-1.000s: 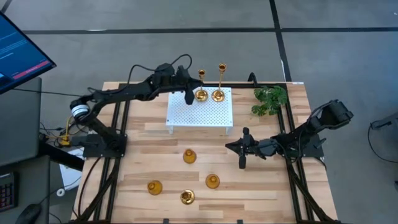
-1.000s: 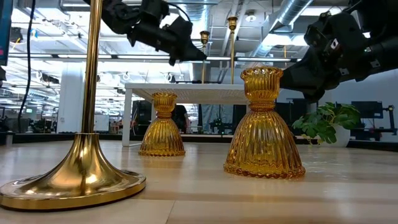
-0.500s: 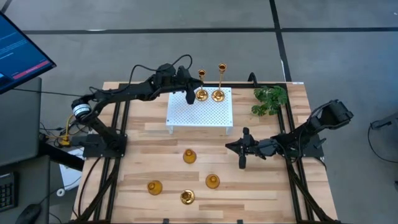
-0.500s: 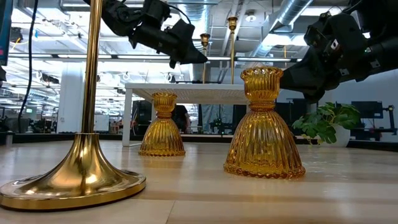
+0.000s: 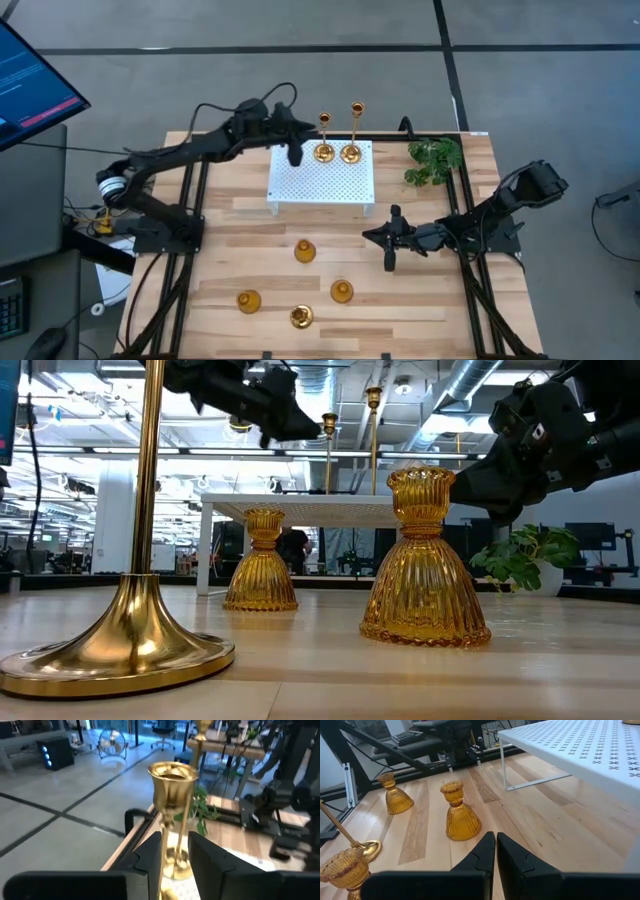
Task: Pick & Place candle stick holders
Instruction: Put the gold candle holder on the shelf aligned with the other gold candle holders
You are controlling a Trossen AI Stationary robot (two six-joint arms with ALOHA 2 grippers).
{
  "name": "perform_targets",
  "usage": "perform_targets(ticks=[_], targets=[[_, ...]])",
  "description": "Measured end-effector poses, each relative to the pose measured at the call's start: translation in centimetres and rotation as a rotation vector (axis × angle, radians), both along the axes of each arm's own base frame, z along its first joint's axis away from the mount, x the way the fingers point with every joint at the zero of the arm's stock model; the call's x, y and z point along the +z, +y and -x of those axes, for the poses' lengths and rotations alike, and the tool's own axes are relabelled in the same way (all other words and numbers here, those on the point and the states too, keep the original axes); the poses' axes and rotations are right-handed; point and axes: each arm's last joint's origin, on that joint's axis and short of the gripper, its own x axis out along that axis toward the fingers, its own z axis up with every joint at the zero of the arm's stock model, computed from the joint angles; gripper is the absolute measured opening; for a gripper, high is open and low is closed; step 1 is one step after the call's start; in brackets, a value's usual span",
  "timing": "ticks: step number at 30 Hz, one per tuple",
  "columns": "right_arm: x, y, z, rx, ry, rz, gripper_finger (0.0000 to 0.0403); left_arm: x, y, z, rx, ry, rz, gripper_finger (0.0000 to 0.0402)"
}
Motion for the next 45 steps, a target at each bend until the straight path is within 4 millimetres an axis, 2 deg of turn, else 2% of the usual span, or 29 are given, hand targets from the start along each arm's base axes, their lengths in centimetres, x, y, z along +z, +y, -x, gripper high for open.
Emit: perform_targets(ticks=[5, 9, 15, 20, 25, 29, 34, 39, 45], targets=[[0.0, 0.0, 0.0, 0.001, -0.001, -0.001, 0.0010, 0.8, -2.1, 3.6, -0.013, 0.140, 0.011, 0.0092], [0.0, 0.0, 0.0, 0.002, -0.003, -0.002, 0.0010, 0.0, -4.6, 5.8, -0.201, 0.217, 0.006, 0.0064], [0.1, 0.0, 0.0, 0.002, -0.007, -0.004, 0.0010, -4.0, -8.9, 8.0, -0.659, 0.206, -0.015, 0.0008], [0.2, 0.0, 0.0, 0.002, -0.020, -0.008, 0.0010, -8.8, -11.9, 9.0, -0.849, 0.222, -0.053, 0.0010], [0.3, 0.0, -0.1, 0.003, -0.026, -0.011, 0.0010, -13.7, -14.5, 8.7, -1.015, 0.173, -0.104, 0.0011], [0.3, 0.0, -0.1, 0.003, -0.032, -0.013, 0.0010, -16.5, -16.4, 8.3, -1.124, 0.074, -0.169, 0.0010], [0.4, 0.1, -0.1, 0.003, -0.040, -0.016, 0.0010, -17.7, -18.2, 7.5, -1.172, 0.006, -0.213, 0.0016], [0.4, 0.1, -0.1, 0.003, -0.045, -0.018, 0.0010, -18.5, -19.2, 6.2, -1.094, -0.002, -0.211, 0.0026], [0.4, 0.1, -0.1, 0.003, -0.044, -0.018, 0.0010, -18.5, -19.9, 4.0, -1.076, 0.022, -0.077, 0.0048]])
